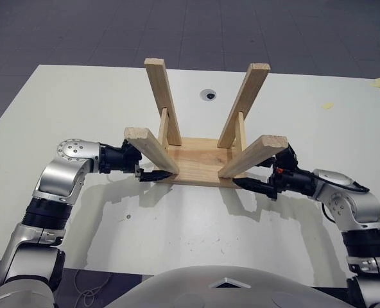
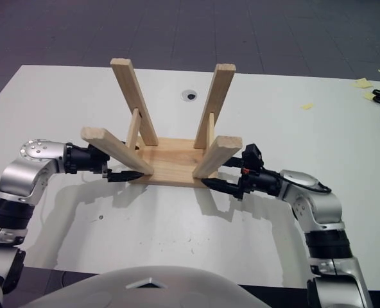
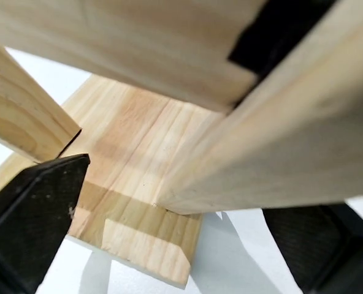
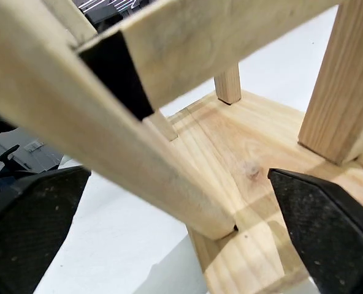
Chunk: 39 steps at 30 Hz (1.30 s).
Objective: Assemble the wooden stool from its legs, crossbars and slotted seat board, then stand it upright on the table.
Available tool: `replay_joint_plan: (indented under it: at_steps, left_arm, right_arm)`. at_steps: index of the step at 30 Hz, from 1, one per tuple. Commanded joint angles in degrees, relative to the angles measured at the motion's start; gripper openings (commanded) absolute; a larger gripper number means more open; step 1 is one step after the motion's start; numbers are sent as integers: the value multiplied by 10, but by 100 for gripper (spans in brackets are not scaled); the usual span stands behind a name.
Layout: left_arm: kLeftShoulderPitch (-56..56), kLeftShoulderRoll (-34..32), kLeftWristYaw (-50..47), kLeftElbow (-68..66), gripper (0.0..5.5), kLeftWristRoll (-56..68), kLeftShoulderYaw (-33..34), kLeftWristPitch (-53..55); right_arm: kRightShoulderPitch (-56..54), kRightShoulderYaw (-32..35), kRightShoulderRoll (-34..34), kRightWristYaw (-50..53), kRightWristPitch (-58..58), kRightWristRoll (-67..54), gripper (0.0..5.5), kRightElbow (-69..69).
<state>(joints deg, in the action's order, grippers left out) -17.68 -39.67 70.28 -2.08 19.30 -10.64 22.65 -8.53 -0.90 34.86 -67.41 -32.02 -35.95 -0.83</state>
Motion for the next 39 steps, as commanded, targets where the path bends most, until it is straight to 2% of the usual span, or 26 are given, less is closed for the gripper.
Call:
replay_joint_plan:
  at_steps: [1,3,14,20,23,27,29,32,36,38,39]
  left_arm:
    - [6,4,9,-2,384,-2,-10,3]
    - [4,8,11,-6,354,2,-11,9]
    - [-2,23,25,0,181,36,-9,62]
    - [0,30,27,-1,174,46,-6,80]
    - [-7,40,15,10,173,78,9,132]
    - [-19,45,-17,59,171,148,44,250]
    - [-24,52,-46,98,165,207,75,329]
    - [-46,90,-126,134,151,329,160,464]
    - [-87,166,-283,144,126,398,243,549]
    - [-109,195,-349,127,124,394,269,559]
    - [-113,200,-370,118,161,385,275,553]
  right_arm:
    - [-21,-15,14,-37,-16,0,540,17]
    - [-23,-27,25,-58,-19,7,540,22]
    - [-45,-39,12,-65,-32,9,374,32]
    - [-41,-43,13,-61,-29,15,287,29]
    - [-35,-50,23,-67,-45,12,247,16]
    - [-39,-12,35,-49,-168,-76,205,-22]
    - [-48,37,28,-11,-264,-160,195,-36]
    - [-67,136,-6,109,-395,-298,174,-21]
    - [-66,214,-60,351,-436,-444,126,-15]
    - [-64,222,-82,431,-423,-463,179,-35]
    - [-66,225,-88,450,-415,-462,198,-36]
